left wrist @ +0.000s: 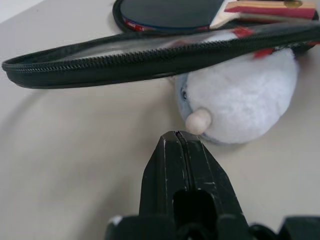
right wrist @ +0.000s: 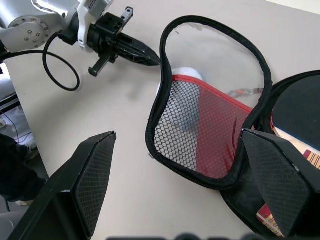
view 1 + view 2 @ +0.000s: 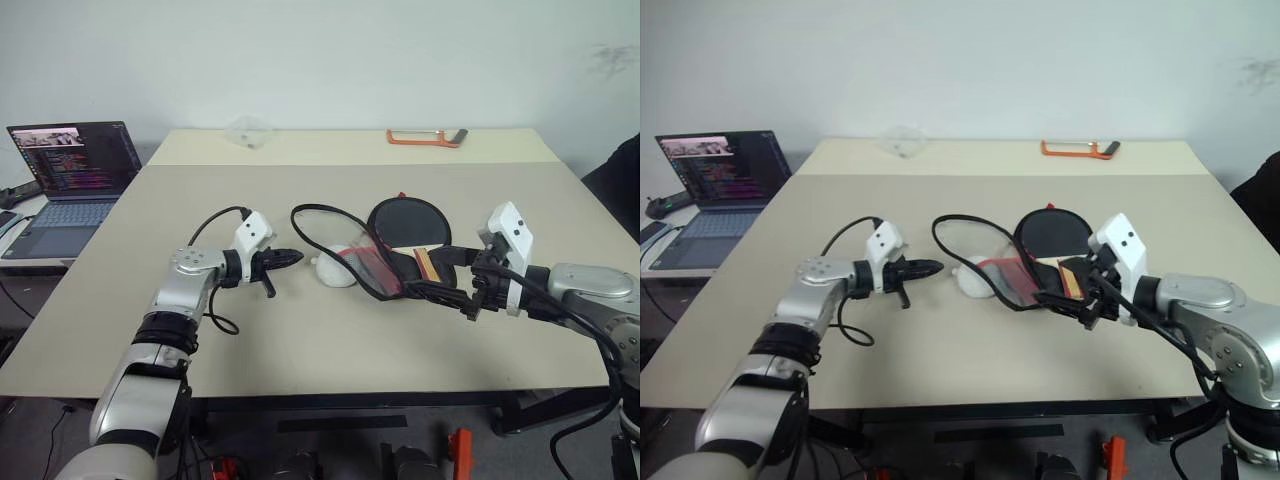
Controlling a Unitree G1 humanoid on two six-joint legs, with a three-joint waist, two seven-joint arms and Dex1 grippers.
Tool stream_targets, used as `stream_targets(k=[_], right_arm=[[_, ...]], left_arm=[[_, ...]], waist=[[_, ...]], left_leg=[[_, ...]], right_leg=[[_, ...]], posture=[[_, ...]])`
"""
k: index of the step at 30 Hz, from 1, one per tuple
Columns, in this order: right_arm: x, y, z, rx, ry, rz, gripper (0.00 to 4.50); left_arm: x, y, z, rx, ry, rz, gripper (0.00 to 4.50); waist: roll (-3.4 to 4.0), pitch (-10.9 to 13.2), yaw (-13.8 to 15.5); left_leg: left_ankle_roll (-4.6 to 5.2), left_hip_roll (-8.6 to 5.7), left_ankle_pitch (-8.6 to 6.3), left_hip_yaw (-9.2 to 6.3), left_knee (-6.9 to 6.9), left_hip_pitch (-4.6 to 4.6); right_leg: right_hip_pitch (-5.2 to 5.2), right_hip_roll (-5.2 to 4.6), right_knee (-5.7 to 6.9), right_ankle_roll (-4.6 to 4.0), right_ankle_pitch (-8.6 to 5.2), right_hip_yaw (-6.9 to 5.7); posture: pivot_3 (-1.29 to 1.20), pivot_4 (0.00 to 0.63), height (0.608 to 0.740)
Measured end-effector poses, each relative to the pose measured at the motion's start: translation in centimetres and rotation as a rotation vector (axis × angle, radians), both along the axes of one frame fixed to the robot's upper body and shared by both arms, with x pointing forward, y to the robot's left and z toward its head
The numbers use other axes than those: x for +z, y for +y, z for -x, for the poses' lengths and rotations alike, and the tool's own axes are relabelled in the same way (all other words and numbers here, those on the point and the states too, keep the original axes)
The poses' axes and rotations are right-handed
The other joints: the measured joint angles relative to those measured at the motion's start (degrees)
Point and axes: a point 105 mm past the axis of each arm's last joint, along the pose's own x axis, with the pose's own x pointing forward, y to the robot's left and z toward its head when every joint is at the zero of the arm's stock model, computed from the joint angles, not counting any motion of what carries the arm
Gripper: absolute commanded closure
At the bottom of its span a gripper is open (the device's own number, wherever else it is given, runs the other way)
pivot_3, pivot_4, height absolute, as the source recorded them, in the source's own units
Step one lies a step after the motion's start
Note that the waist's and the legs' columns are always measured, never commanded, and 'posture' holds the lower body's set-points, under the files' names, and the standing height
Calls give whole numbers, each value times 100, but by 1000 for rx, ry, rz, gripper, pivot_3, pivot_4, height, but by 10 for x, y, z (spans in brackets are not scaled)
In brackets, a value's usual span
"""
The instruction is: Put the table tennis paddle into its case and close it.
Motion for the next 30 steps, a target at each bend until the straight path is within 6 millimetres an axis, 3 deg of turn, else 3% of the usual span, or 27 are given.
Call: stream_targets(k=[13,20,24,30], right_arm=[[8,-18,0,-58,-21,4,108],[28,-53,-4,-177,-61,11,108],[27,-62,-5,-211,-49,13,108],[22,-62,-7,-228,-35,0,108]], left_arm=[[78,-78,-8,-196,-142,197,4488],[100,-159,-8,-300,-143,307,4488],[109,-170,-13,-268,-174,319,4488],[91,-171,-18,-232,-147,293,4488]], waist=[[-6,3,42],[-26,15,167],[-26,16,89],[-29,17,106]], left_leg=[[0,-4,1,6,0,-5],[2,-6,1,11,7,-8],[3,0,0,39,-3,3],[4,-2,0,41,5,2]], right_leg=[[-6,-2,0,0,0,1],[-1,-5,-2,4,2,-2],[-8,-1,4,4,2,24],[-8,0,8,9,4,27]], posture=[[0,150,740],[0,150,740],[0,150,740],[0,150,740]])
